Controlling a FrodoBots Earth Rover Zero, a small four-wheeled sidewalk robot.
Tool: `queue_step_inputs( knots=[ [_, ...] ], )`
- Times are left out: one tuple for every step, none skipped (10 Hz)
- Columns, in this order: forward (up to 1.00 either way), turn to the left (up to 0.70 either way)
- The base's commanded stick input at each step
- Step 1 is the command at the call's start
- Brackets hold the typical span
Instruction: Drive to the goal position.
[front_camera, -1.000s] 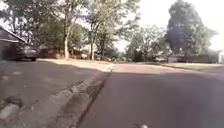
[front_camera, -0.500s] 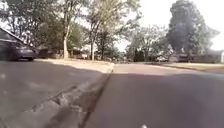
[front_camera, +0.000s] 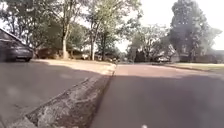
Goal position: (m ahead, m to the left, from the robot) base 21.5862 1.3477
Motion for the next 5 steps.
queue_step_inputs(
  knots=[
    [1.0,-0.4],
    [1.0,-0.4],
    [1.0,-0.4],
    [1.0,-0.25],
    [1.0,-0.02]
  ],
)
